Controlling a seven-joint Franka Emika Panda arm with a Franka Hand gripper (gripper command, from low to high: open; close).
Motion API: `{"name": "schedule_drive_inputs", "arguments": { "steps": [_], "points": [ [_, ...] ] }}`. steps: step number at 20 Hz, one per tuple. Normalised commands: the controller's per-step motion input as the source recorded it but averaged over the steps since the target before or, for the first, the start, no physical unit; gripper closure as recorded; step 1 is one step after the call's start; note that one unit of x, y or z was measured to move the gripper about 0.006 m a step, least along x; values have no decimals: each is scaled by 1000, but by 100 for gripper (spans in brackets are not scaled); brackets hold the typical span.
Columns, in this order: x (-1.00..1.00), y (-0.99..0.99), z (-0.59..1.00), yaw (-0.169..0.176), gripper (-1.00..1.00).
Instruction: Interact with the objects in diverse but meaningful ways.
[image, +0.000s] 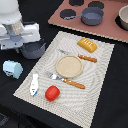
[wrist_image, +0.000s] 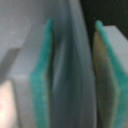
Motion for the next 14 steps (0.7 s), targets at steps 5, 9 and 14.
{"name": "schedule_drive_inputs", "arguments": {
  "steps": [5, 9, 14],
  "points": [
    [0, -29, 595, 6, -100],
    [172, 54, 221, 16, -100],
    [784, 359, 153, 5, -100]
  ]
}}
